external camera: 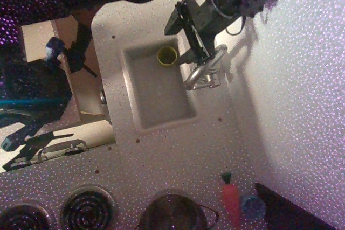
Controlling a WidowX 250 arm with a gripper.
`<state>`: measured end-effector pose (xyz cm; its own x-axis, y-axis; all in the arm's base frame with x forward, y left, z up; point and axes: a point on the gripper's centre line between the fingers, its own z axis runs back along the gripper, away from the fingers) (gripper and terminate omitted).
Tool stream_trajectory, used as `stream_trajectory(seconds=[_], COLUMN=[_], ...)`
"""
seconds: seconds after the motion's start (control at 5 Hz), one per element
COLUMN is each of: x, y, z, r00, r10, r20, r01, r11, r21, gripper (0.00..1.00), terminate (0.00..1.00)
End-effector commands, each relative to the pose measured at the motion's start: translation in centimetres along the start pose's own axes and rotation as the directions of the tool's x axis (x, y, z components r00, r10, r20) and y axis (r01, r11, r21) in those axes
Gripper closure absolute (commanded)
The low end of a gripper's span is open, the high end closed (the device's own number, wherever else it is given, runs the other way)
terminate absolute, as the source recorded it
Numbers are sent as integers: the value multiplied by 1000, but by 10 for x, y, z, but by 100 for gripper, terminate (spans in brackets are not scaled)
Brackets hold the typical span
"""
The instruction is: Turn faucet right
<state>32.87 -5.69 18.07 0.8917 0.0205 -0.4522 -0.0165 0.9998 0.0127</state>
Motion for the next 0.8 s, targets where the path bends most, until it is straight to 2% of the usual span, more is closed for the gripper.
stream_trajectory(seconds=[0.0,0.2,0.4,0.6], x=[0,4,5,12], y=[0,-9,-16,-12], z=[0,-5,-15,-19], r00=[1000,976,960,974], r10=[0,-208,-278,-213], r20=[0,61,-37,-74], r01=[0,211,277,213], r11=[1000,976,960,977], r21=[0,-51,-39,-7], gripper=[0,0,0,0], terminate=[0,0,0,0])
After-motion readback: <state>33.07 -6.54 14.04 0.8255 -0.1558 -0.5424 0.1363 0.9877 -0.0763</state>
